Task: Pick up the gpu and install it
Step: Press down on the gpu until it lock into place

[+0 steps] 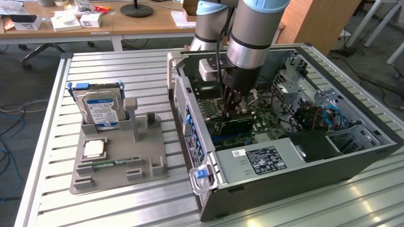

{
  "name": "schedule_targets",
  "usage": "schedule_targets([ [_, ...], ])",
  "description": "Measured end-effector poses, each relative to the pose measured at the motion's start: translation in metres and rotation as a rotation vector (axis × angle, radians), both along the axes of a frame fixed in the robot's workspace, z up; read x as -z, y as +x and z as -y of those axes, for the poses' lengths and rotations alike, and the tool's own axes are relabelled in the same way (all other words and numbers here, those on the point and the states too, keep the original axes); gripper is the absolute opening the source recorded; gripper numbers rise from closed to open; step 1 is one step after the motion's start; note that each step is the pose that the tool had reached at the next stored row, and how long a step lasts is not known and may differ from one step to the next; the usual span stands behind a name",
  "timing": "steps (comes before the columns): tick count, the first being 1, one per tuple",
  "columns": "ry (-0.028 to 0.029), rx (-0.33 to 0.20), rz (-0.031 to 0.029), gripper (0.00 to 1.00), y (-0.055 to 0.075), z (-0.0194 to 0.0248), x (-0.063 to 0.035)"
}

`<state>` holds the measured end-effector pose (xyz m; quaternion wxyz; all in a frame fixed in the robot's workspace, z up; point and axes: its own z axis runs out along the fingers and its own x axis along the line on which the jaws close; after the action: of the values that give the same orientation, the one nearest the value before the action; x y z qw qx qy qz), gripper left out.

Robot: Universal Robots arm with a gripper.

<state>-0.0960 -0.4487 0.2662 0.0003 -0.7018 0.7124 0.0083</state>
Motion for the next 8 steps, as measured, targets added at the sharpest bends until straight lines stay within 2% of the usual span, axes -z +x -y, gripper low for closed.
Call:
schedule_targets([
  [8, 0.0, 0.0, 0.0, 0.1, 0.0, -0.0001, 0.0017],
])
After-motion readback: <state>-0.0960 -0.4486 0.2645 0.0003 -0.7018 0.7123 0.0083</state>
